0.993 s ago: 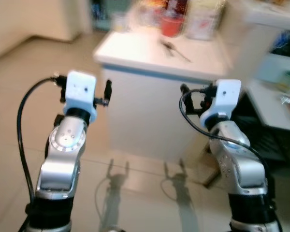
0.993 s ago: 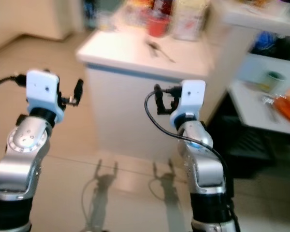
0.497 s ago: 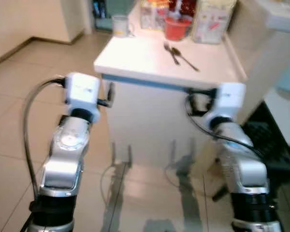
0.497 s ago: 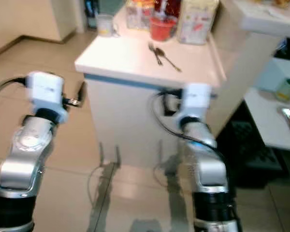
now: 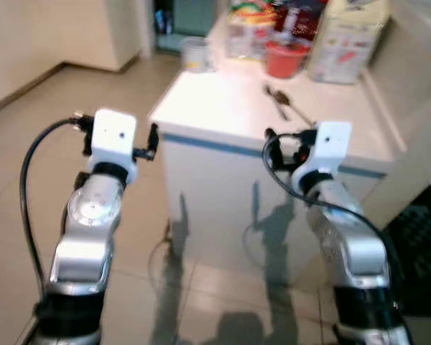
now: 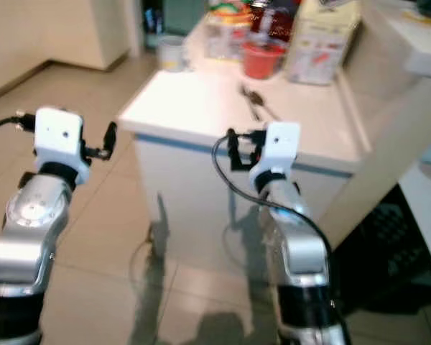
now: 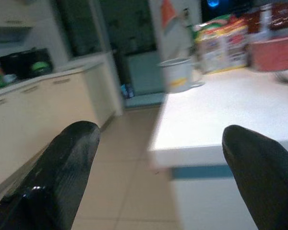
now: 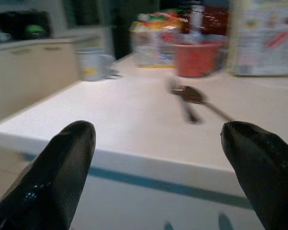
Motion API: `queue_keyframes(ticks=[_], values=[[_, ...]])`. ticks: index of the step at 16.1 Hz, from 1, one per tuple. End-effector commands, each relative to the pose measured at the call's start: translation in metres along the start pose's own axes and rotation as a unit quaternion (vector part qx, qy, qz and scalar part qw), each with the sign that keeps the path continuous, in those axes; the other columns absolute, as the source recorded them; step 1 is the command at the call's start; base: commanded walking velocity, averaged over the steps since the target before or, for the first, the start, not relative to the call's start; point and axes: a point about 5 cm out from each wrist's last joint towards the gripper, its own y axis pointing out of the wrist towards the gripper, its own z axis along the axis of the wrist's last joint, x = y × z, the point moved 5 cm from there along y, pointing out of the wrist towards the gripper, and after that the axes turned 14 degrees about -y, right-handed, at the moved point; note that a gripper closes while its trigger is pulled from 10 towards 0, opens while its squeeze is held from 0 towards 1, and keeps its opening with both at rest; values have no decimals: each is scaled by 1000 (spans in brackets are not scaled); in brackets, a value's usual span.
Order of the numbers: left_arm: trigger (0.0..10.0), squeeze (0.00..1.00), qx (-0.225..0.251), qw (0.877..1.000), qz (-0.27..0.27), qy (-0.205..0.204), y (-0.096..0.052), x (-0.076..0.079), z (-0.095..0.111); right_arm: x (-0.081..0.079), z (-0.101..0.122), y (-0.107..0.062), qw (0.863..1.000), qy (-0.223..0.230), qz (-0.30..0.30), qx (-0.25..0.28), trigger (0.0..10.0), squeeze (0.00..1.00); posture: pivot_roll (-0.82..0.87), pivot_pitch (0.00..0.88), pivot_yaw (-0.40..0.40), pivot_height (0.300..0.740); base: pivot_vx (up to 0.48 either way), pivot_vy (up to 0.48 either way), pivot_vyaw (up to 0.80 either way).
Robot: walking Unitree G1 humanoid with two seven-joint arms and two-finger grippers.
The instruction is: Setting the table
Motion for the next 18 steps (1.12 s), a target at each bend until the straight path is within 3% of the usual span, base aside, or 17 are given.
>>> queue_keyframes(ticks=[1, 14, 18], values=[[10000, 0, 7, 1000, -3, 8, 0, -1, 5, 2, 6, 1, 1000, 5, -1, 6, 10000, 0, 61, 0, -53, 740, 458, 0, 0], [10000, 0, 3, 1000, -14, 15, 0, 2, 3, 3, 7, 2, 1000, -2, -1, 2, 10000, 0, 57, 0, -47, 740, 439, 0, 0], [10000, 0, 0, 998, -56, 35, -5, 17, 2, 5, 13, 2, 1000, 0, 11, 0, 10000, 0, 47, 0, -42, 740, 0, 0, 0]])
